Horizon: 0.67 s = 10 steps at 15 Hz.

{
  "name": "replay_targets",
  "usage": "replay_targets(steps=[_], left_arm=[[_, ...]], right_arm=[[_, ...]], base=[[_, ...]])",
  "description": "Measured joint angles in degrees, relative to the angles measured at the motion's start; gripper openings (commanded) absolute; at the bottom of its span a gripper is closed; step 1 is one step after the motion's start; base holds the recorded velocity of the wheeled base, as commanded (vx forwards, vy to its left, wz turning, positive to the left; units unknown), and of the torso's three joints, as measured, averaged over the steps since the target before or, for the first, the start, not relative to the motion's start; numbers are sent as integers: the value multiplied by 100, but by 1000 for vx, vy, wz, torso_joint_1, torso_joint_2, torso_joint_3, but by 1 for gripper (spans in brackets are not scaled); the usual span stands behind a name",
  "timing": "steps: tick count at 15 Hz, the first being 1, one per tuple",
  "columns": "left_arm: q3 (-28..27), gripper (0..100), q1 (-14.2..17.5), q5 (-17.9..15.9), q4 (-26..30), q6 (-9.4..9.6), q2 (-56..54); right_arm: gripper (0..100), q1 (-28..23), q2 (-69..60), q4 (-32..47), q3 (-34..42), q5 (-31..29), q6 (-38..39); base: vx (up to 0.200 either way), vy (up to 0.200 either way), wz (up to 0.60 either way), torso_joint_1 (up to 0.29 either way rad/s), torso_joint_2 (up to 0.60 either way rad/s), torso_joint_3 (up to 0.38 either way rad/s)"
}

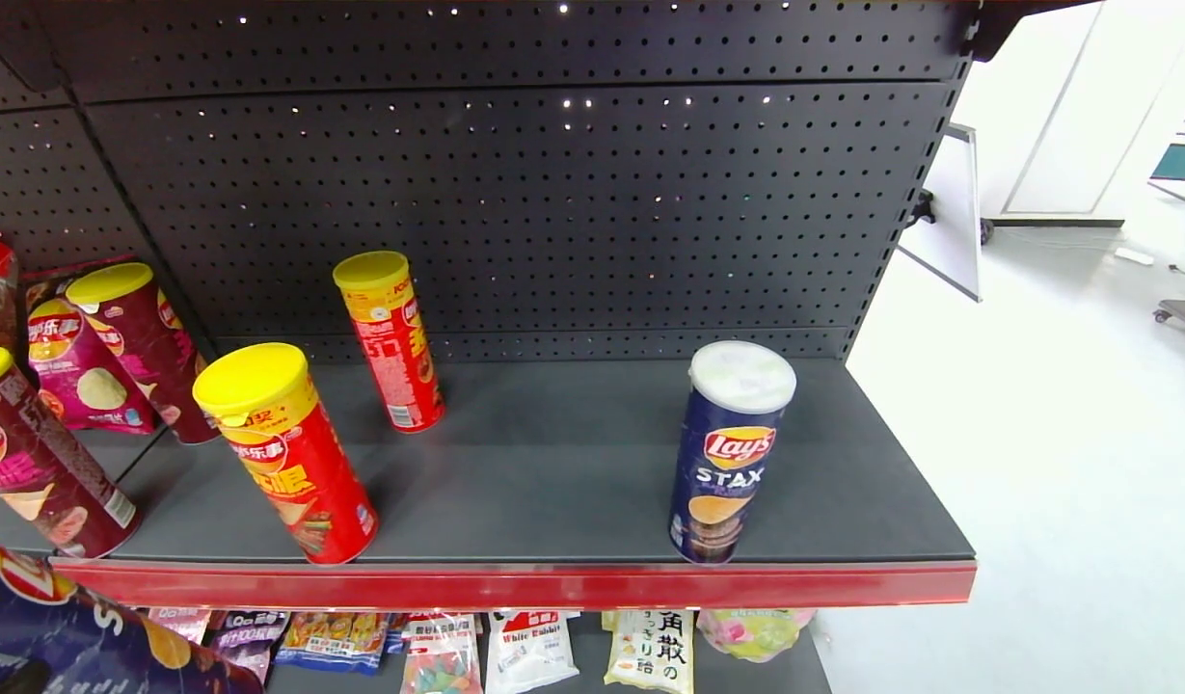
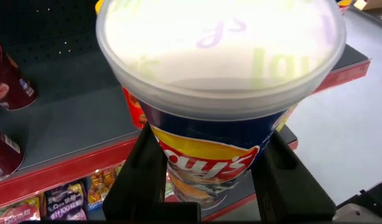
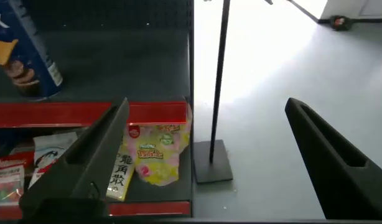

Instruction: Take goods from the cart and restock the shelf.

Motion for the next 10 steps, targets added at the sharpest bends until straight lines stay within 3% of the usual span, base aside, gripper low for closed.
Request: replay_targets(steps=[6,10], left_arm=[[-61,0,-4,-6,-41,0,-83],[-105,0,-9,-9,-44,-6,-77]], right_arm=[[100,13,29,57,-11,675,169],[100,-6,0,85,99,224,173]], base=[[0,0,0,0,0,0],[0,0,0,0,0,0]])
